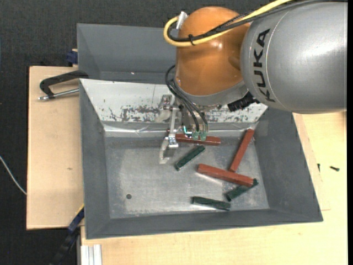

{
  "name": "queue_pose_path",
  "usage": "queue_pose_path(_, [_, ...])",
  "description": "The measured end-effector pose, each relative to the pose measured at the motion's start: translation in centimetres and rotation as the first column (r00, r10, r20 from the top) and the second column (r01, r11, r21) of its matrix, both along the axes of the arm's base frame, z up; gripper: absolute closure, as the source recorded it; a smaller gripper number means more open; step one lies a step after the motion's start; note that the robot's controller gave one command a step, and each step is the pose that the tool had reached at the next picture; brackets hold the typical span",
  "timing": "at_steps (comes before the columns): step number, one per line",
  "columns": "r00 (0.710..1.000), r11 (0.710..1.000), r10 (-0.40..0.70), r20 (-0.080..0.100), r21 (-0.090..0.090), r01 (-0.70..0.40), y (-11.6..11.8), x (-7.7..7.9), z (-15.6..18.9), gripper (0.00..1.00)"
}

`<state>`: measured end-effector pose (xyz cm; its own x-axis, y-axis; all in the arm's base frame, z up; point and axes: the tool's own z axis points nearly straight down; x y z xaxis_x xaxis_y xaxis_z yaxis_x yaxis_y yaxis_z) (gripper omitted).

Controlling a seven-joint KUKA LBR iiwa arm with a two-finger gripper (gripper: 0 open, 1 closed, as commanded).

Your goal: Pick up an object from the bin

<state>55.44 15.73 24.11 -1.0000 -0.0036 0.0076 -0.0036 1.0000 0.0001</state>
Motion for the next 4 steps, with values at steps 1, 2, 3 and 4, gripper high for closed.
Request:
queue_pose_path(1, [1.0,1.0,-0.002,0.009,0.002,0.002,-0.1,0.2,0.5,0.0])
queue_pose_path(2, [1.0,1.0,0.006,0.008,0.002,-0.006,-0.2,0.2,0.4,0.0])
queue_pose_path(3, [1.0,1.0,-0.02,0.016,0.003,0.02,2.0,3.8,-1.3,0.0])
queue_pose_path(4, [0.998,0.998,0.068,0.013,0.005,-0.068,-0.7,3.5,-5.7,0.0])
